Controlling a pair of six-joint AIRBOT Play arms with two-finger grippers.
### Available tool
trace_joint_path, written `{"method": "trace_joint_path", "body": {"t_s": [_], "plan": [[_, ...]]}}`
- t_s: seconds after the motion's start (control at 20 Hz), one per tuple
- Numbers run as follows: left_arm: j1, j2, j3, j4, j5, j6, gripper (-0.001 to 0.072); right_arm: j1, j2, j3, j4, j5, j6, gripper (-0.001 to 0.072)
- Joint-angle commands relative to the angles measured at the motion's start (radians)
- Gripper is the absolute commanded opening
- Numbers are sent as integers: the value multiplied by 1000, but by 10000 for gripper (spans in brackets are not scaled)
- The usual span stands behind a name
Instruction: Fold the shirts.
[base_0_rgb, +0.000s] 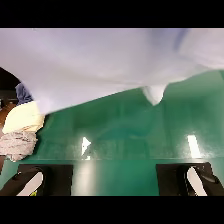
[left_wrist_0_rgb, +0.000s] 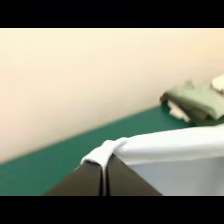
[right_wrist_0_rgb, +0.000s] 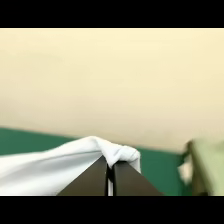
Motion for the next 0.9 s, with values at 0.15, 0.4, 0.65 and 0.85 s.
{"method": "trace_joint_path", "body": {"t_s": [0.15, 0.4, 0.65, 0.85], "plan": [[1, 62, -3, -28, 0, -35, 21, 0, -62, 339, -205, 153, 81, 14], [0, 16, -441, -20, -92, -63, 21, 0, -287, 280, -203, 451, 125, 13], [0, -178, -802, -29, -129, -43, 22, 92, -513, -64, -214, 564, 140, 13], [0, -399, -864, -52, 37, 42, 22, 179, -695, -206, -215, 388, 153, 13]]}}
